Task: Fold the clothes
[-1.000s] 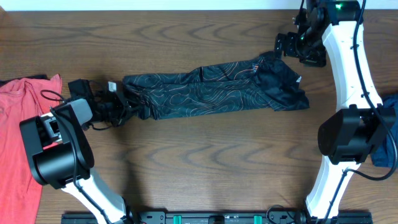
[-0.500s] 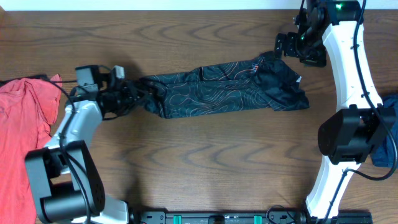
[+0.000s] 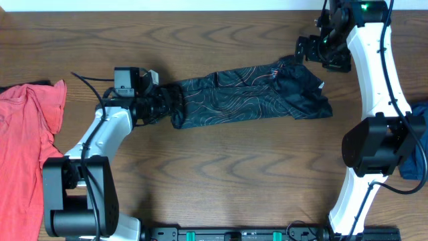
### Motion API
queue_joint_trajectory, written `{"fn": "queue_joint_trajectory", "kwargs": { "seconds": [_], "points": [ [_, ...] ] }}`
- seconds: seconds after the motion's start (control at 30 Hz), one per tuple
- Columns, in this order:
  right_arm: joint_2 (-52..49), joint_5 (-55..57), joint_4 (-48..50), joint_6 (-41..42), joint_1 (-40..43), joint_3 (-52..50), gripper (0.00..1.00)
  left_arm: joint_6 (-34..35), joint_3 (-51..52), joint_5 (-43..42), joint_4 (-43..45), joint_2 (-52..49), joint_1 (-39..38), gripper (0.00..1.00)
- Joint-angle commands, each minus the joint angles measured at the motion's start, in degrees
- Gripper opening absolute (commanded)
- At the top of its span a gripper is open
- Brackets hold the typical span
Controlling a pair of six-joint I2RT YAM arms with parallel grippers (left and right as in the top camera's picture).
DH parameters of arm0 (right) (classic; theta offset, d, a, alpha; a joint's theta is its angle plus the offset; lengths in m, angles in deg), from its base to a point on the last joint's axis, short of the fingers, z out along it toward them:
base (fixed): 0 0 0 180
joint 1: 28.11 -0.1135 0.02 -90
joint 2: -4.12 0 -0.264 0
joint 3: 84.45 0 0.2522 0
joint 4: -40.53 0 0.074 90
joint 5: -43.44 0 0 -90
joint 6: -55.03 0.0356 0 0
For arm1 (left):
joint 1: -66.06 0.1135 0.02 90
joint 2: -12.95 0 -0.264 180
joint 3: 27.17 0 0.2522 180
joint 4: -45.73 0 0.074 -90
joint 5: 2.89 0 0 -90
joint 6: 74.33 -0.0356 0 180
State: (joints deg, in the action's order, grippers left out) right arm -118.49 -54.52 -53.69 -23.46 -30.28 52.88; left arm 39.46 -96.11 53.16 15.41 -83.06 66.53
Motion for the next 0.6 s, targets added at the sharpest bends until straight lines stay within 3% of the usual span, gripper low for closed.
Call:
{"fn": "queue_joint_trajectory", "kwargs": {
  "seconds": [0.0, 0.57],
  "points": [
    [0.0, -0.5, -0.2, -1.1, -0.5, -0.3, 0.99, 0.5, 0.1, 1.7, -0.7, 0.1, 1.7, 0.06],
    [0.0, -1.6, -0.2, -1.1, -0.5, -0.3, 0.99, 0.5, 0.2, 6.8, -12.5, -0.3, 13.2, 0.06]
  ]
}}
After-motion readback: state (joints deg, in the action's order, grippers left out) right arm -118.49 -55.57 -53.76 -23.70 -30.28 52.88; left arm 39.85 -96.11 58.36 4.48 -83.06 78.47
